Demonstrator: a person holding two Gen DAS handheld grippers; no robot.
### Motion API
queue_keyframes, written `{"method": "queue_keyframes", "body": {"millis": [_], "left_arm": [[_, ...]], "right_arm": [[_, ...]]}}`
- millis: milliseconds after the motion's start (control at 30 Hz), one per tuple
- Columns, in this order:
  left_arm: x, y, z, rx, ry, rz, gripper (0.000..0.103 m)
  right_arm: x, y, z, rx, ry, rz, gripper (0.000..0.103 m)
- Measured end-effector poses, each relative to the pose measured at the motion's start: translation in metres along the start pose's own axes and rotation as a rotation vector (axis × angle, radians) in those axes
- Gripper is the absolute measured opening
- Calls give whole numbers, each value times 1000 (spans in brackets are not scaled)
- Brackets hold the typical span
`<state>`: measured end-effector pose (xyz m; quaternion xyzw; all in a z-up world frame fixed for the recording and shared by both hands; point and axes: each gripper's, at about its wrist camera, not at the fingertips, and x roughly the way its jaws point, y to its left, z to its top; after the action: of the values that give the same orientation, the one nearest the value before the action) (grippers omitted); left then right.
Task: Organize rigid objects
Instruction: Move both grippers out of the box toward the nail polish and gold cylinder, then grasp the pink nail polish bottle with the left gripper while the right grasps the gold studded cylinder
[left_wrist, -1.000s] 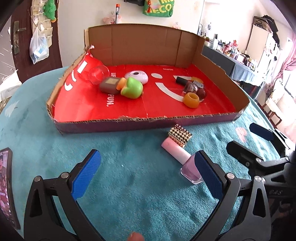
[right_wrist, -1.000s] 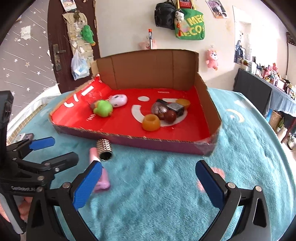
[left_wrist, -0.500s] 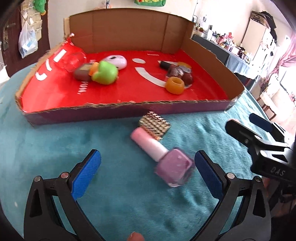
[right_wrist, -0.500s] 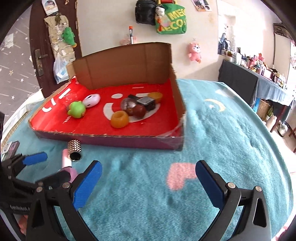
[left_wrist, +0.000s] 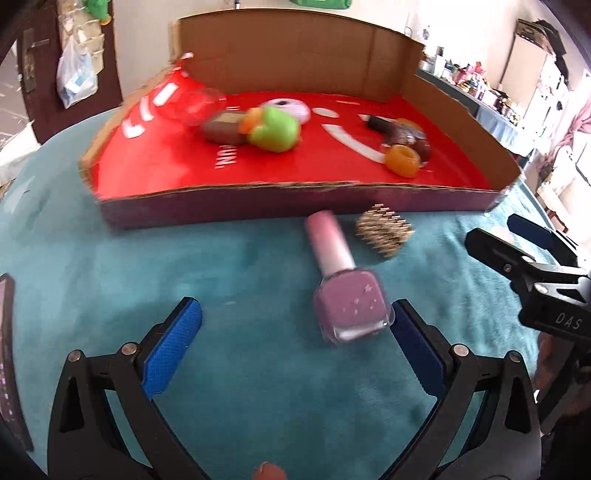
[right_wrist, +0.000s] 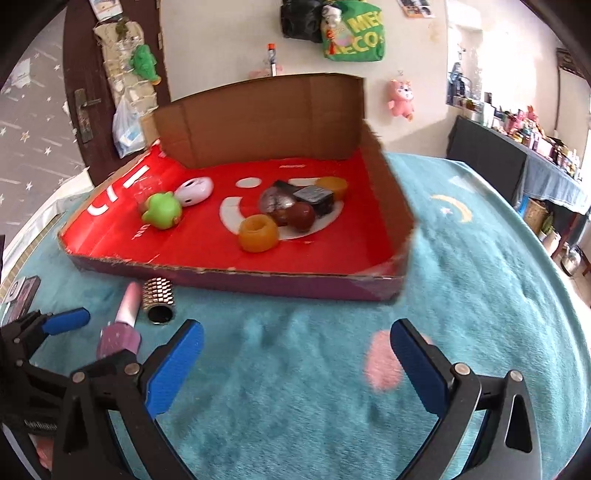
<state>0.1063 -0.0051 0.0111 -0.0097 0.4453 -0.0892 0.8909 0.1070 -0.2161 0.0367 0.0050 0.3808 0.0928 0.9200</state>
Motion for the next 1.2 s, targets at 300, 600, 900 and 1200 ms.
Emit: {"method": "queue_keyframes", "body": {"millis": [300, 600, 900, 1200], "left_arm": [[0, 5, -1, -30, -11, 15, 102], [-4, 9, 2, -57, -35, -32, 97], [-5, -8, 1, 30, -61, -36, 66], [-3, -14, -3, 64, -63, -39, 65]], "right_arm": [[12, 24, 6, 6, 37, 108, 103], [24, 32, 11, 26, 63, 143, 92], [36, 50, 17, 6, 78, 193, 82], [43, 57, 19, -5, 95, 206, 78]]}}
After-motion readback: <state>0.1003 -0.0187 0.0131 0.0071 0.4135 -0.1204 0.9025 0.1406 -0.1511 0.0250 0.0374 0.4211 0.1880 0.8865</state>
